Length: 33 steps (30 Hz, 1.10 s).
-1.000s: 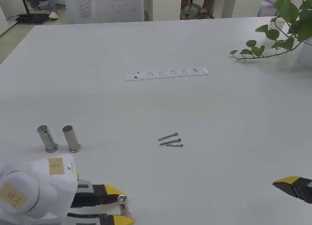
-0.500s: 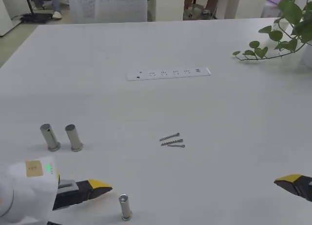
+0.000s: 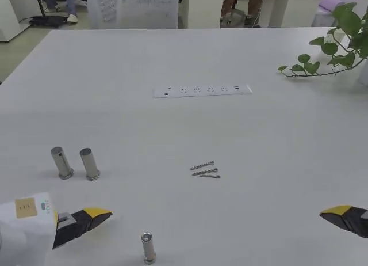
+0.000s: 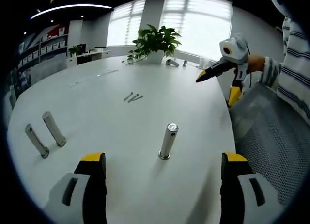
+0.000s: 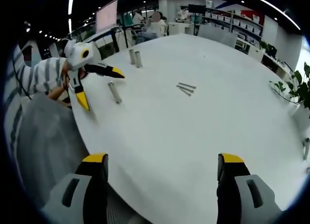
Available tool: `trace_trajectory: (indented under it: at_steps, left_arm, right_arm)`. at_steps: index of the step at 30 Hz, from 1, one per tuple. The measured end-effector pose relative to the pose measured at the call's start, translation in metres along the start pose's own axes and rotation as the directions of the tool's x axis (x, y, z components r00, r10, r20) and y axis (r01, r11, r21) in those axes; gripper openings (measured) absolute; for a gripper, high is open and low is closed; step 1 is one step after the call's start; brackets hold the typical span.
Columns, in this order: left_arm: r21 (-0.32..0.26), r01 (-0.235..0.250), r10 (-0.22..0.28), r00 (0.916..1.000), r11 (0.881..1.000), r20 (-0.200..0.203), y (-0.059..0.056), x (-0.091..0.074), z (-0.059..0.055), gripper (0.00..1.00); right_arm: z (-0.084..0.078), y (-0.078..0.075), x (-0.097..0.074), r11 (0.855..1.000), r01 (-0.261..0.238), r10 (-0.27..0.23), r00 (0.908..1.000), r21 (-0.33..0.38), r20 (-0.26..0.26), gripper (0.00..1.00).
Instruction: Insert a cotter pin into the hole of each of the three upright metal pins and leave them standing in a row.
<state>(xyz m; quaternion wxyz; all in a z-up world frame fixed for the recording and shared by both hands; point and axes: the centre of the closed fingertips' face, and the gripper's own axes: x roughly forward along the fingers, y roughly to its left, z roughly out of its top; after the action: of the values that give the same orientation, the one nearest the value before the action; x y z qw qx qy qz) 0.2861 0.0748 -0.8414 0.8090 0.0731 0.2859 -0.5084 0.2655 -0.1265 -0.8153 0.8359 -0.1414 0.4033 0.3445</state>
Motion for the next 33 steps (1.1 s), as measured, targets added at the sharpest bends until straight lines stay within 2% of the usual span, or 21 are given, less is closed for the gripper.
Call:
trace_trajectory:
  at_steps: [2,4,8,13,17,19,23,26,30,32,33]
  left_arm:
    - [-0.01,-0.008,0.008,0.9999,1.0,-0.007,-0.001,-0.001,-0.001,0.99]
    - [-0.014,-0.013,0.013,0.9999,1.0,0.003,-0.003,-0.002,0.001,0.99]
    - [-0.036,-0.002,0.002,1.0,0.999,-0.006,-0.009,-0.004,-0.001,0.99]
    - [-0.064,-0.047,0.047,0.9989,0.997,0.001,-0.002,-0.005,-0.003,0.99]
    - [-0.068,-0.056,0.058,0.9982,0.996,0.017,-0.001,-0.009,0.001,0.99]
    - [-0.075,-0.056,0.058,0.9981,0.996,0.022,-0.001,-0.01,0.003,0.99]
    - [-0.073,-0.055,0.055,0.9985,0.996,-0.001,-0.004,-0.01,-0.004,0.99]
    - [-0.094,-0.047,0.046,0.9988,0.994,-0.02,-0.007,-0.01,-0.008,0.99]
    - [-0.102,-0.046,0.045,0.9989,0.994,-0.011,-0.009,-0.009,-0.008,0.99]
    - [-0.103,-0.047,0.047,0.9989,0.993,-0.005,-0.009,-0.009,-0.007,0.99]
    - [-0.105,-0.046,0.046,0.9989,0.993,-0.004,-0.009,-0.009,-0.007,0.99]
  right_arm:
    - [0.004,0.0,-0.001,1.0,-0.002,0.002,1.0,-0.001,0.008,0.94]
    - [0.009,-0.001,-0.002,1.0,-0.002,0.002,0.9999,-0.007,0.016,0.94]
    - [0.016,-0.007,-0.002,0.999,0.003,-0.003,0.9999,-0.034,0.014,0.93]
    - [0.023,-0.009,0.001,0.996,-0.027,0.028,0.9996,-0.08,0.003,0.89]
    - [0.027,-0.01,0.004,0.992,-0.053,0.052,0.9986,-0.114,-0.01,0.89]
    - [0.03,-0.013,0.006,0.989,-0.055,0.053,0.9984,-0.138,-0.018,0.89]
    - [0.035,-0.02,0.01,0.978,-0.064,0.056,0.9972,-0.197,-0.05,0.89]
    - [0.042,-0.024,0.013,0.971,-0.075,0.065,0.9965,-0.225,-0.052,0.89]
    - [0.053,-0.024,0.02,0.965,-0.105,0.098,0.9944,-0.239,-0.039,0.89]
    - [0.055,-0.023,0.023,0.959,-0.117,0.108,0.993,-0.258,-0.048,0.89]
    - [0.055,-0.023,0.025,0.951,-0.128,0.114,0.9913,-0.282,-0.065,0.89]
